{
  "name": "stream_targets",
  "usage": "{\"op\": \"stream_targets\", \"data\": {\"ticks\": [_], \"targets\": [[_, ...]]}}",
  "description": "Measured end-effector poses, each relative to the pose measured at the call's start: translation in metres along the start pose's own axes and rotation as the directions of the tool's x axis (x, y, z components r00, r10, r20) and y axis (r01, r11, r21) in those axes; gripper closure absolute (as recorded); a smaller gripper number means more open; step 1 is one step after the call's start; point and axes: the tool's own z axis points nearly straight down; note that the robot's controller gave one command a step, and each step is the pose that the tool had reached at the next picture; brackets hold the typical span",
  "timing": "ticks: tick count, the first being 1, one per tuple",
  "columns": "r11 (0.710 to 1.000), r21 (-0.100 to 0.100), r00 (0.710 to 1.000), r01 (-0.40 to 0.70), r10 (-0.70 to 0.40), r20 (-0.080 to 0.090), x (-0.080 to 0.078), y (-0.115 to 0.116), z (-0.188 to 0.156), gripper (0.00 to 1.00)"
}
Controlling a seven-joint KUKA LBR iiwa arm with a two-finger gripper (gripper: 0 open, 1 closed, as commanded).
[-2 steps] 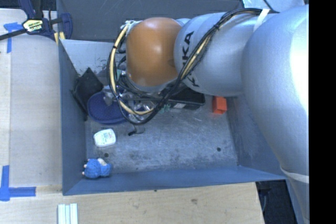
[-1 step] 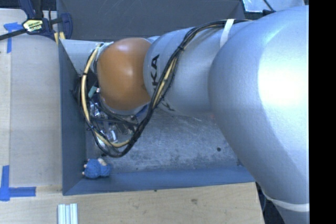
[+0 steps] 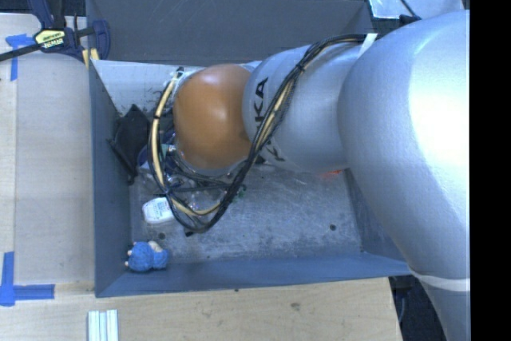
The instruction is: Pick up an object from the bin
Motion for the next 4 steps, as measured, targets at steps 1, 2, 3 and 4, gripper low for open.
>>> {"op": "stream_targets", "data": {"ticks": [1, 2, 3, 4], "targets": [[0.995, 0.0, 0.995, 0.096, -0.096, 0.005, -0.017, 0.022, 0.0, 0.0], [0.996, 0.0, 0.996, 0.095, -0.095, 0.004, -0.017, 0.021, 0.0, 1.0], [0.996, 0.003, 0.996, 0.092, -0.092, 0.009, -0.019, 0.02, -0.082, 1.0], [0.996, 0.002, 0.996, 0.088, -0.088, 0.005, -0.021, 0.019, -0.115, 1.0]]}}
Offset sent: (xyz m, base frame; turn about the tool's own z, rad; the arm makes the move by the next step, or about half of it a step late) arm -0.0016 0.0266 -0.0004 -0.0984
